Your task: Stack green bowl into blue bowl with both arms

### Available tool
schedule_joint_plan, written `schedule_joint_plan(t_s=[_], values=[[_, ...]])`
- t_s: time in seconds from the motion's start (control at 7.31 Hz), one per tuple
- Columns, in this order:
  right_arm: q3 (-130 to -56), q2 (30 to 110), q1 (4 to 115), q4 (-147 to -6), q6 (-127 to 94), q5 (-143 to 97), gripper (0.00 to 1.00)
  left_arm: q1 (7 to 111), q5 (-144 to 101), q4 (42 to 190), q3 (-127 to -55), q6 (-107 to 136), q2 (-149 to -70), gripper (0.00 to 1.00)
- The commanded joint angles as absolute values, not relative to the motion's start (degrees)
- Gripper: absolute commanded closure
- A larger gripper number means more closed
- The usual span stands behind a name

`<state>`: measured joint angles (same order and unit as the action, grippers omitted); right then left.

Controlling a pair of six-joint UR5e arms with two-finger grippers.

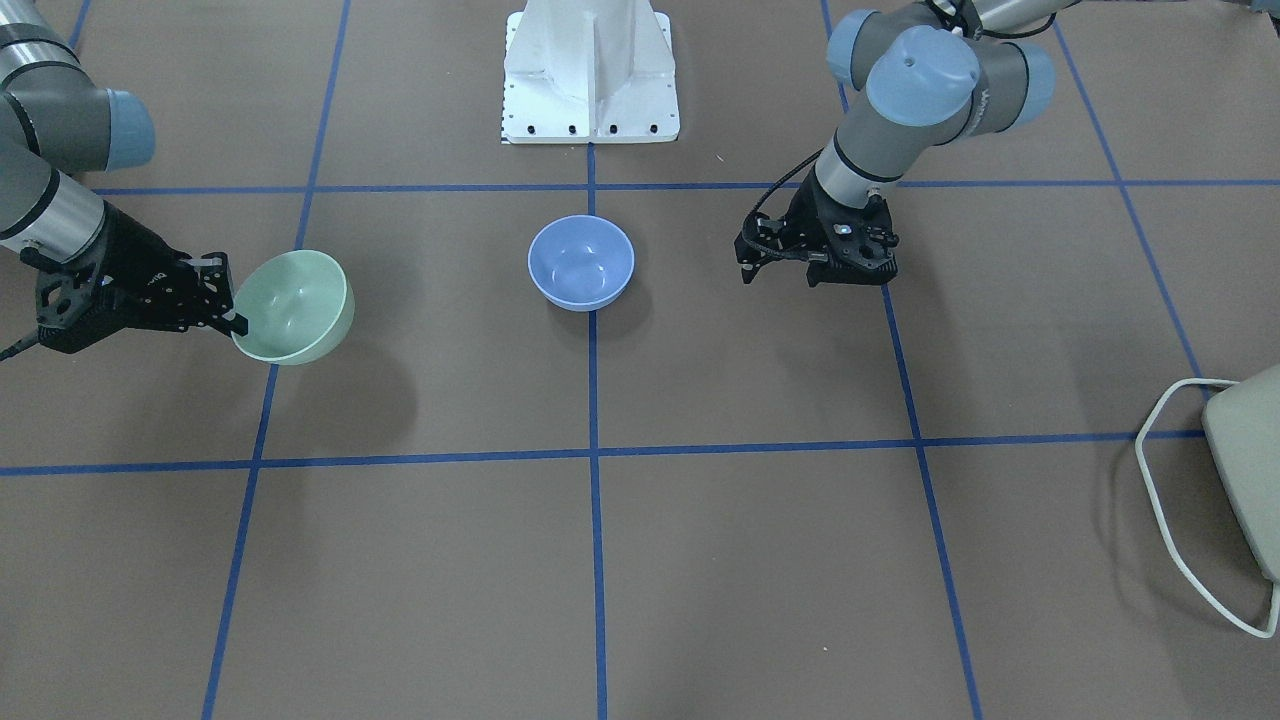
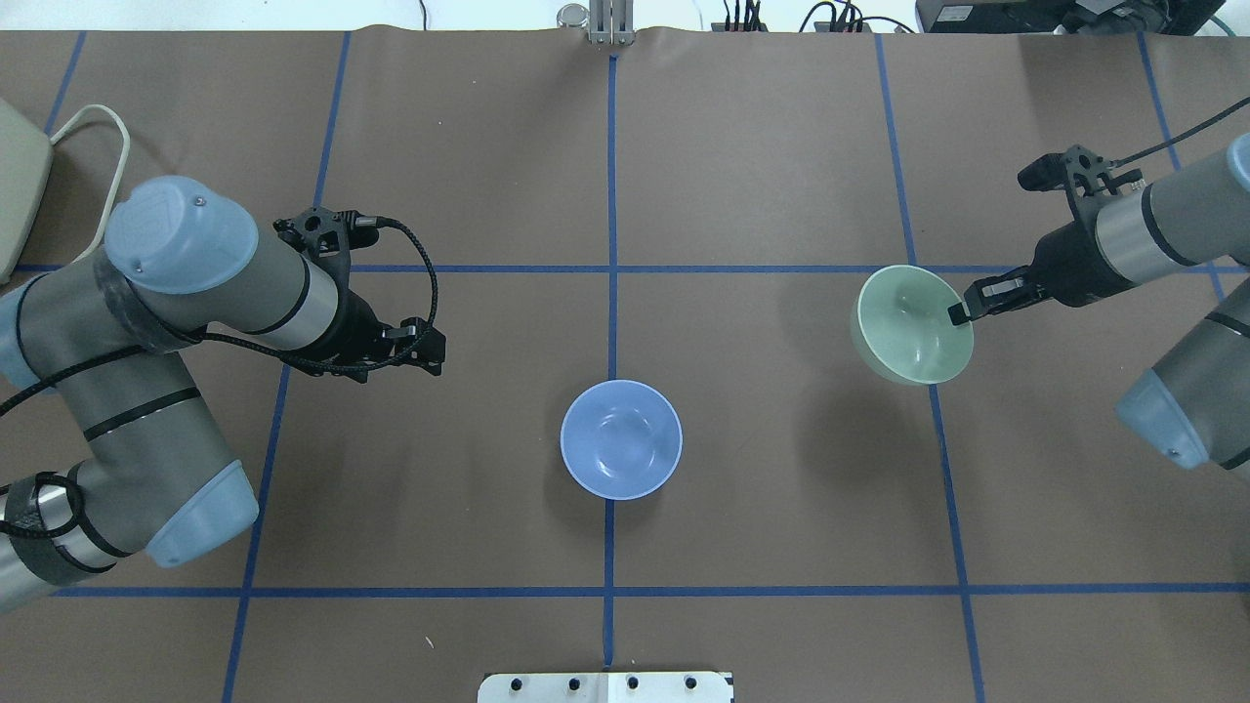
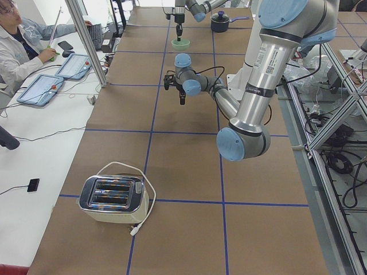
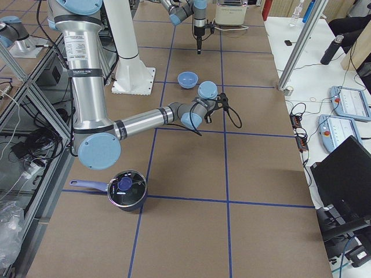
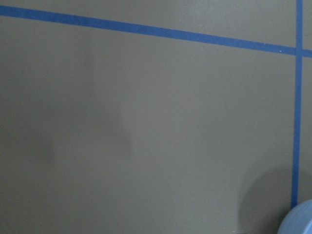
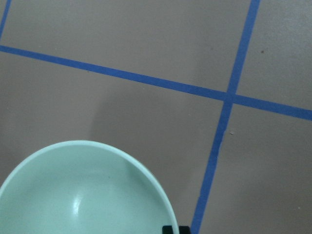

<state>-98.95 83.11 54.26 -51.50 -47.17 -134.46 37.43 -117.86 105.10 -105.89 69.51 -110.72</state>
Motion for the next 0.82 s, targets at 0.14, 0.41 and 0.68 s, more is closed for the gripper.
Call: schedule_joint_plan(t_s=[0.14,0.41,0.68], values=[[-99.8,78.7,52.5,-51.6,-55.1,-134.6,1.00,38.1,-117.9,105.1,-106.8,69.4,-110.0,0.11],[-99.8,76.4,50.2,-51.7,-59.0,-133.9,1.00,39.0,-117.9,105.1,-107.8,69.1,-108.6,0.12],[-103.4,71.5,48.0,-63.7,-59.2,-130.8,1.00,40.5,-119.5,105.1,-108.4,64.5,-106.4,0.12]])
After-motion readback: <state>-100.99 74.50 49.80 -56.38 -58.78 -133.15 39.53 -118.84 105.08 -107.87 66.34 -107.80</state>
